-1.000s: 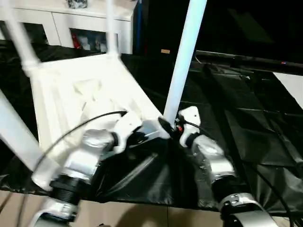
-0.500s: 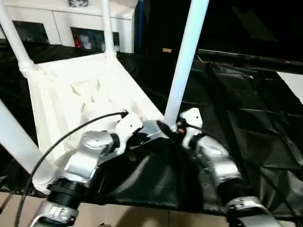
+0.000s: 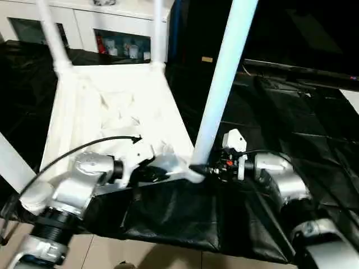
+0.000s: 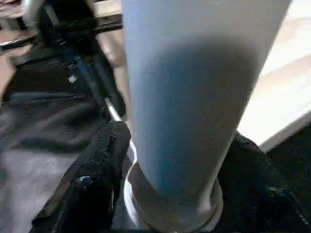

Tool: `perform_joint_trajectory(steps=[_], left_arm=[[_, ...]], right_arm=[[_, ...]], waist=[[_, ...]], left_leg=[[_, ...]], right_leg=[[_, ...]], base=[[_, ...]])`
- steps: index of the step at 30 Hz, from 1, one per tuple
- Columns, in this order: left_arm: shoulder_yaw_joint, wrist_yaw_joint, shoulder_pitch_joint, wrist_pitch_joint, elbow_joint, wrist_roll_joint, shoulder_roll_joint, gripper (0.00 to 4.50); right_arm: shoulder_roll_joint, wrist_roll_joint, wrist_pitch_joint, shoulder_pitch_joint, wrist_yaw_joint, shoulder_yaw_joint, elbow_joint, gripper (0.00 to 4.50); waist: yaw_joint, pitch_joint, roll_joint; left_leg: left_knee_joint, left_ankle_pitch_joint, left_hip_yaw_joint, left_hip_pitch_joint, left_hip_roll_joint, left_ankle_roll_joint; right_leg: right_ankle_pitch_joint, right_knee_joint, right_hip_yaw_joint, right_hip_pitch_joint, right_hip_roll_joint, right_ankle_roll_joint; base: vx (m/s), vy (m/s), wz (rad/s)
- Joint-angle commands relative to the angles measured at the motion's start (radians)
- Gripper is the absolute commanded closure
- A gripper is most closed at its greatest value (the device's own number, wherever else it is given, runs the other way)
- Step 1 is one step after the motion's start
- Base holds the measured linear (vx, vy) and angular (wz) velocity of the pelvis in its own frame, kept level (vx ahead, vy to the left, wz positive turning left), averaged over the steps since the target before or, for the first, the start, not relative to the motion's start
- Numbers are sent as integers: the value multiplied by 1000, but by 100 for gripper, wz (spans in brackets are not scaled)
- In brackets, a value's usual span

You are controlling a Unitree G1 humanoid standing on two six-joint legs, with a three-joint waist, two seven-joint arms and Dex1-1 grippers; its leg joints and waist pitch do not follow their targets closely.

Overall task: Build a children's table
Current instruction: Rotate leg to tighten

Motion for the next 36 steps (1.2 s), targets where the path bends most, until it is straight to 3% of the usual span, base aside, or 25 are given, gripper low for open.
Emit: perform_joint_trajectory(steps=[1, 6, 11, 16, 19, 21, 22, 23, 24, 27, 33, 36], left_arm=[[-16, -43, -44, -40, 9, -35, -4, 450], [-14, -57, -64, -59, 46, -36, 6, 450], [-12, -44, -69, -67, 60, -36, 3, 450], [7, 77, -77, -64, 89, -2, -37, 450], [25, 195, -79, -39, 84, 21, -87, 450], [23, 271, -77, -7, 66, 43, -125, 450], [22, 331, -79, 24, 55, 61, -161, 450], [22, 331, -79, 24, 55, 61, -161, 450], [22, 375, -83, 40, 53, 74, -186, 450], [16, 444, -93, 55, 57, 97, -234, 450], [-20, 474, -99, 34, 75, 120, -276, 450], [-13, 456, -90, 11, 64, 115, -253, 450]], right_arm=[[-5, 6, 3, -26, 70, 27, 12, 218], [-10, -4, -4, -37, 102, 42, 25, 252], [-8, -1, -5, -36, 104, 46, 28, 257], [15, 14, 3, 18, 60, 38, -9, 257], [51, -5, 2, 66, -69, 26, -21, 257], [100, -28, 1, 101, -216, 13, -22, 259], [152, -43, 26, 117, -346, -2, -17, 259], [152, -43, 26, 117, -346, -2, -17, 259], [186, -50, 40, 123, -422, -12, -12, 259], [258, -65, 67, 112, -589, -37, 20, 259], [364, -88, 39, 85, -720, -22, 21, 259], [347, -74, 44, 90, -736, -43, -3, 189]], waist=[[-1, -55, 7], [3, -56, 6], [4, -56, 8], [9, -54, 6], [13, -49, 7], [10, -47, 11], [5, -44, 8], [-1, -42, 13], [-7, -44, 10], [-19, -43, 14], [-32, -44, 11], [-31, -42, 11]], left_leg=[[-59, -210, 18, 3, -8, 49], [-58, -203, 17, 3, -7, 37], [-58, -206, 17, 3, -7, 34], [-58, -229, 18, 8, -6, 32], [-62, -260, 18, 12, -6, 18], [-68, -279, 13, 6, -7, 4], [-71, -305, 10, 5, -8, -6], [-72, -344, 9, 12, -9, -17], [-71, -360, 4, 11, -11, -19], [-73, -375, 0, 8, -13, -17], [-74, -404, -5, 4, -16, -10], [-75, -412, -4, 6, -16, -1]], right_leg=[[-169, -63, 35, 54, -33, -213], [-151, -57, 35, 56, -34, -218], [-154, -58, 35, 57, -35, -219], [-187, -64, 37, 52, -35, -209], [-261, -74, 38, 48, -38, -183], [-317, -79, 37, 51, -40, -161], [-381, -86, 34, 49, -40, -136], [-445, -95, 34, 42, -42, -120], [-493, -99, 31, 45, -43, -101], [-537, -109, 28, 40, -42, -73], [-561, -115, 23, 36, -42, -48], [-547, -115, 25, 33, -41, -51]], base=[[0, 0, 0], [0, 0, 0], [0, 0, 0], [0, 0, 0], [0, 0, 0], [0, 0, 0], [0, 0, 0], [0, 0, 0], [0, 0, 0], [0, 0, 0], [0, 0, 0], [0, 0, 0]])
